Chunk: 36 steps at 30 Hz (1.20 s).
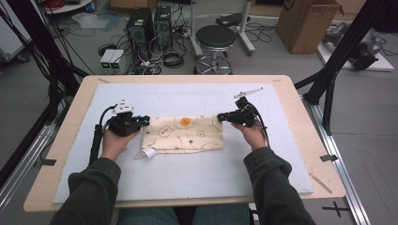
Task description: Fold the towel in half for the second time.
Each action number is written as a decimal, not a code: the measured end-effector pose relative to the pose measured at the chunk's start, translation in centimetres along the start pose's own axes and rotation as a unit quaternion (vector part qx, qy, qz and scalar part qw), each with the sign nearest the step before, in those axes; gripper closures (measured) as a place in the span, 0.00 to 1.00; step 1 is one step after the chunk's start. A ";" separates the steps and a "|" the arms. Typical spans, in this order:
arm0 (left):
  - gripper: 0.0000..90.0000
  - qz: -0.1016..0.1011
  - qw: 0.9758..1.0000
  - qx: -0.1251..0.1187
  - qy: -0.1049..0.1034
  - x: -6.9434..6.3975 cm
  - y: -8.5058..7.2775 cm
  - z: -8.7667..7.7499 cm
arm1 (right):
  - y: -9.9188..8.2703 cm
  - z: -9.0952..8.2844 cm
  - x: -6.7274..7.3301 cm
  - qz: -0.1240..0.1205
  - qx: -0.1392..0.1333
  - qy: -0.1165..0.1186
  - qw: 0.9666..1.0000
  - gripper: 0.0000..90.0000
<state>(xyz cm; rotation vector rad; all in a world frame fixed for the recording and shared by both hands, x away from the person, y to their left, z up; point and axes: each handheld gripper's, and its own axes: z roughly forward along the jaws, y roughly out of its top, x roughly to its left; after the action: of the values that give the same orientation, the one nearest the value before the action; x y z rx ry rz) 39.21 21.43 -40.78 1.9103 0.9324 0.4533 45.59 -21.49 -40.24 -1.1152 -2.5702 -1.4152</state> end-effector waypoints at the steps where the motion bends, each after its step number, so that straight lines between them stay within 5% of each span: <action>1: 0.95 0.004 1.000 0.001 -0.002 -0.1 0.0 -0.1 | -0.2 -0.1 0.1 0.006 0.000 0.001 1.000 0.94; 7: 0.95 0.020 1.000 -0.002 -0.007 -0.7 -0.1 -0.6 | -0.6 -0.2 0.3 0.001 0.005 0.005 1.000 0.93; 25: 0.94 0.027 0.999 -0.004 -0.019 -1.6 -2.0 -1.7 | -0.7 -0.7 2.1 -0.026 0.010 0.019 0.999 0.93; 36: 0.94 0.040 0.999 -0.004 -0.029 -2.2 -2.6 -2.0 | -2.6 -0.7 2.2 -0.025 0.008 0.024 0.999 0.93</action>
<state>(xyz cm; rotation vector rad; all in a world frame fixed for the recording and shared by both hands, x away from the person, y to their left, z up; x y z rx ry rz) 35.45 21.67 -41.94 1.9482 0.8180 0.4459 42.24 -21.61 -41.08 -1.0092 -2.5895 -1.4095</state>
